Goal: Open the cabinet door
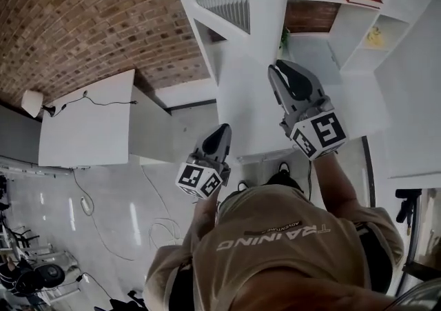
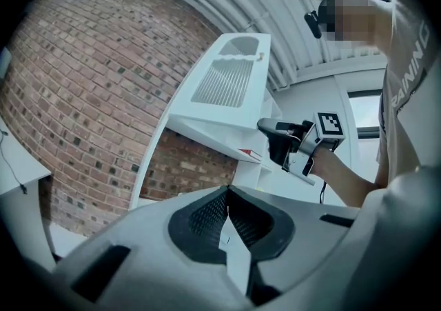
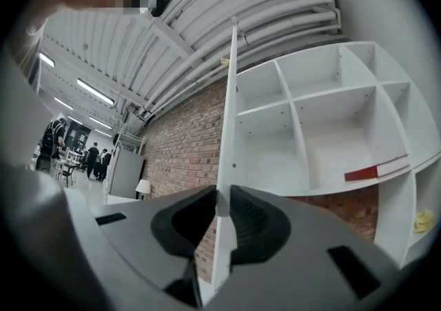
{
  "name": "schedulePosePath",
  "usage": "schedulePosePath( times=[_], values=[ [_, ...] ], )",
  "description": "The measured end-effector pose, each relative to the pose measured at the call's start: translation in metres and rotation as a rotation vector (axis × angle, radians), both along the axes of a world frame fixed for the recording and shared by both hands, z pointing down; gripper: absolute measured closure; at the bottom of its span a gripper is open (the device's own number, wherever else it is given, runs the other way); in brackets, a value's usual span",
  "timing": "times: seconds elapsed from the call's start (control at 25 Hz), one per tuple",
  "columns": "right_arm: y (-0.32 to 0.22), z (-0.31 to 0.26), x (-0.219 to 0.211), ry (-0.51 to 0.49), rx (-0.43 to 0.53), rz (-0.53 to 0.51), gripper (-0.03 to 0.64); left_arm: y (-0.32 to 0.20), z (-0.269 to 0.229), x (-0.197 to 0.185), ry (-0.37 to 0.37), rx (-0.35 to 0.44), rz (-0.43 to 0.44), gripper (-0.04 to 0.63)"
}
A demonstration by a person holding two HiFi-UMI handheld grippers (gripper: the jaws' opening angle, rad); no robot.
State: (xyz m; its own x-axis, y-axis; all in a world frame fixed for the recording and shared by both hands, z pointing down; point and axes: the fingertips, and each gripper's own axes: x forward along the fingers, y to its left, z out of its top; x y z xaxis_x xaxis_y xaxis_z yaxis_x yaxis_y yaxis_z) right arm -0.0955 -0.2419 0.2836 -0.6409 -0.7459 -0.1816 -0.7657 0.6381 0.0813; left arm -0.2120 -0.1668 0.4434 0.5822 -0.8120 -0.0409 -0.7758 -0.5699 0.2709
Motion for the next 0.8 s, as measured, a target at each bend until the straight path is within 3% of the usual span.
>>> schedulePosePath(
  times=[0.4,0.6,0.8],
  values=[
    [0.021,0.0,-0.026,-0.037,0.004,0.051,0.554,0.014,0.005,-0.023,-0.009,-0.007,0.047,0.588],
    [0.038,-0.005,-0.05,-0.046,0.012,-0.013,0.563,0.013,0.009,-0.028,0.036,-0.044,0.052,0.588],
    [0.052,-0.007,-0.08,0.006,0.045,-0.055,0.563,0.015,-0.001,-0.033,0.041,-0.009,0.05,0.588]
  ],
)
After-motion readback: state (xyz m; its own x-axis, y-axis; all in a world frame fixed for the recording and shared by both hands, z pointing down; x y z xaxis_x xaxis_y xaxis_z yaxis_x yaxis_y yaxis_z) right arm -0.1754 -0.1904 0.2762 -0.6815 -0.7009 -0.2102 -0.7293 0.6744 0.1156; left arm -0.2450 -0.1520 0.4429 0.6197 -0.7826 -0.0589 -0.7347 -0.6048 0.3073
